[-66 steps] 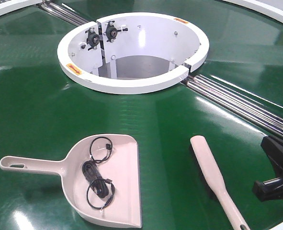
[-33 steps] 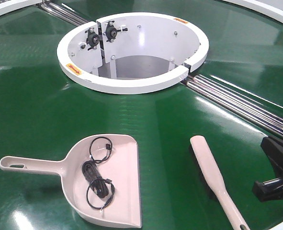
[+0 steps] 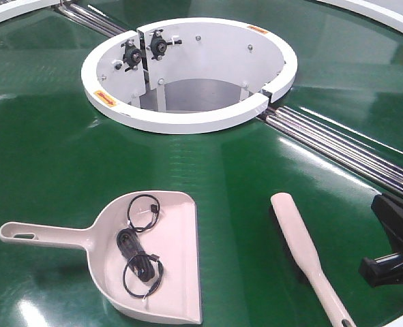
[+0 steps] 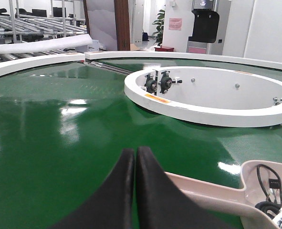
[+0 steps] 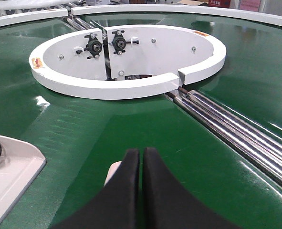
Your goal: Clean and inspect green conveyor with broom and dustpan
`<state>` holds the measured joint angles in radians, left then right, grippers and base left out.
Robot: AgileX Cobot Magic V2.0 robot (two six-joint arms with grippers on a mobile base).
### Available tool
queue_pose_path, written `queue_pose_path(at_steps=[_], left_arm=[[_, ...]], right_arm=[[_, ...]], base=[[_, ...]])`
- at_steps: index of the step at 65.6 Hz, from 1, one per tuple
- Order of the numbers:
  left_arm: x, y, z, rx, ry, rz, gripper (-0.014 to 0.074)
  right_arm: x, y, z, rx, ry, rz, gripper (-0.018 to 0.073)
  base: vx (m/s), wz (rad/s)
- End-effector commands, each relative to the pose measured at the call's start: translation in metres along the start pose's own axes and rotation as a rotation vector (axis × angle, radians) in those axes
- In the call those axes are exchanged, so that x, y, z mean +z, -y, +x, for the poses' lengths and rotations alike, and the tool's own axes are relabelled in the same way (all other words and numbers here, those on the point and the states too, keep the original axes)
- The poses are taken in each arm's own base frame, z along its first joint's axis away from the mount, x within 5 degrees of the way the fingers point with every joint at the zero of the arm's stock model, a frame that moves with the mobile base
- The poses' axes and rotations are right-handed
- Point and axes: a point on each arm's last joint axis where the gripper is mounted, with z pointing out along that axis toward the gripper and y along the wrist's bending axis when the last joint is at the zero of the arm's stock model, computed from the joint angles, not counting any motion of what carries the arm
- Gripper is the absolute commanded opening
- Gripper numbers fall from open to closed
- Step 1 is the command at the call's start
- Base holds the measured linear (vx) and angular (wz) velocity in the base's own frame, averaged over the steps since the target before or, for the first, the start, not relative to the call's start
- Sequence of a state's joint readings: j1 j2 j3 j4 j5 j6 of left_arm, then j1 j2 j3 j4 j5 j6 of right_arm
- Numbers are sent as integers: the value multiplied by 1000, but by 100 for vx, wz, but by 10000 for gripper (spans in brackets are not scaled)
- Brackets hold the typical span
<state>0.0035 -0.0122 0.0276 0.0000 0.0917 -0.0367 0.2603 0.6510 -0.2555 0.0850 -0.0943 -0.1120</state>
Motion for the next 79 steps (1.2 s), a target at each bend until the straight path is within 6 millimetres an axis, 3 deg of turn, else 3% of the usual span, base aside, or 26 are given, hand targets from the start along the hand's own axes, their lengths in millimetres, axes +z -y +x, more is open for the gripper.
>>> queue_pose_path(at_steps=[1, 28, 45, 71, 79], left_arm=[[0, 0, 0, -19, 70, 1, -24], [0, 0, 0, -19, 70, 1, -24], [0, 0, 0, -19, 70, 1, -24], [0, 0, 0, -19, 71, 1, -23], [0, 0, 0, -19, 71, 1, -22]], right_arm=[[-1, 2, -17, -2, 105, 14, -6], [-1, 3, -19, -11, 135, 24, -6], [-2, 21, -11, 34, 51, 153, -6], [-38, 28, -15, -46, 100, 271, -6], [-45, 25, 0, -45, 144, 278, -6]], base=[[0, 0], [0, 0], [0, 0], [0, 0], [0, 0]])
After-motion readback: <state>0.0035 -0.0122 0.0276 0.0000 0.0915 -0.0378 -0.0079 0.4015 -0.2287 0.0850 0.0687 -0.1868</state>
